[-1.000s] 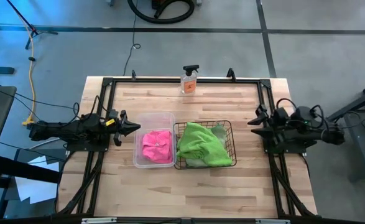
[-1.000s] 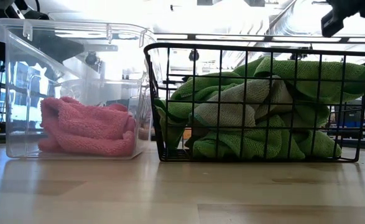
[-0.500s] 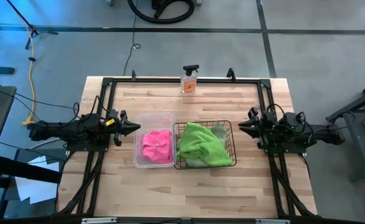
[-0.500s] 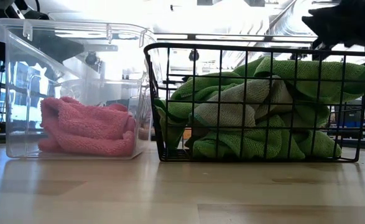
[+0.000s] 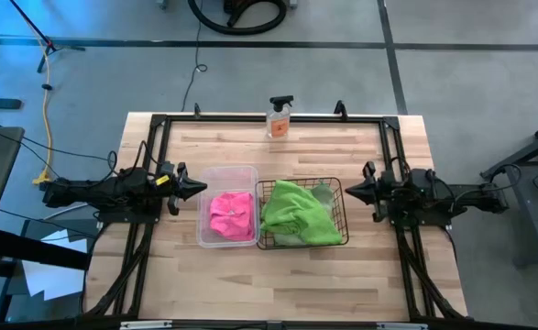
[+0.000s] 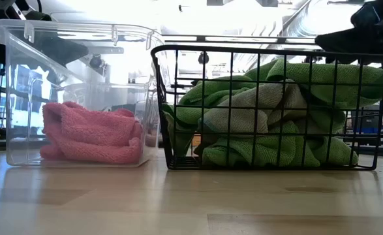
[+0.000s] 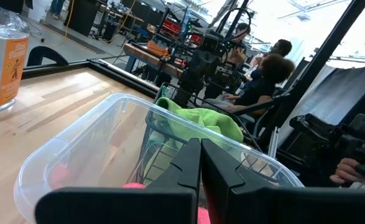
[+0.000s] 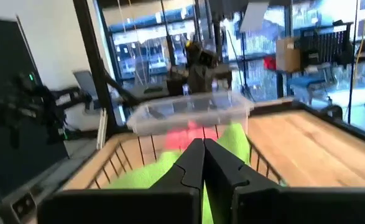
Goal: Sort microfiber towel by color & place in baskets
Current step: Return to Home Position
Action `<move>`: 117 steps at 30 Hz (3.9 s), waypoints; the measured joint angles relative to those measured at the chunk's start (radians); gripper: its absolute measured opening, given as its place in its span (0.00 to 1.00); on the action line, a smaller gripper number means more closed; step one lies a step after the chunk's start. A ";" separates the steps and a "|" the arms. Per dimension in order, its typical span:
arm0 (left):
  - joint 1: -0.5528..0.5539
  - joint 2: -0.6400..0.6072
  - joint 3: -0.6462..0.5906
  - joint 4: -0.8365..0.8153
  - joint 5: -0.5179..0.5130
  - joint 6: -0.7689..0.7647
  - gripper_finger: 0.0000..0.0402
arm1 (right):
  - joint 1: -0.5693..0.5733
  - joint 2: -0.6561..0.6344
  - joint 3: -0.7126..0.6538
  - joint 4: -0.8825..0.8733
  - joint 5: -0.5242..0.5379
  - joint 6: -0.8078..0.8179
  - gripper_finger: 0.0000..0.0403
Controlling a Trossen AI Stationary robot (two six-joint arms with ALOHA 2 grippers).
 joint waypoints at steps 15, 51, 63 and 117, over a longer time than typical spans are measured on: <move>0.000 0.000 0.000 0.000 0.000 0.000 0.00 | 0.000 0.013 0.002 -0.099 0.008 0.027 0.02; 0.000 0.000 0.000 0.000 0.000 0.000 0.00 | 0.000 0.014 0.004 -0.101 0.008 0.028 0.02; 0.000 0.000 0.000 0.000 0.000 0.000 0.00 | 0.000 0.014 0.004 -0.101 0.008 0.028 0.02; 0.000 0.000 0.000 0.000 0.000 0.000 0.00 | 0.000 0.014 0.004 -0.101 0.008 0.028 0.02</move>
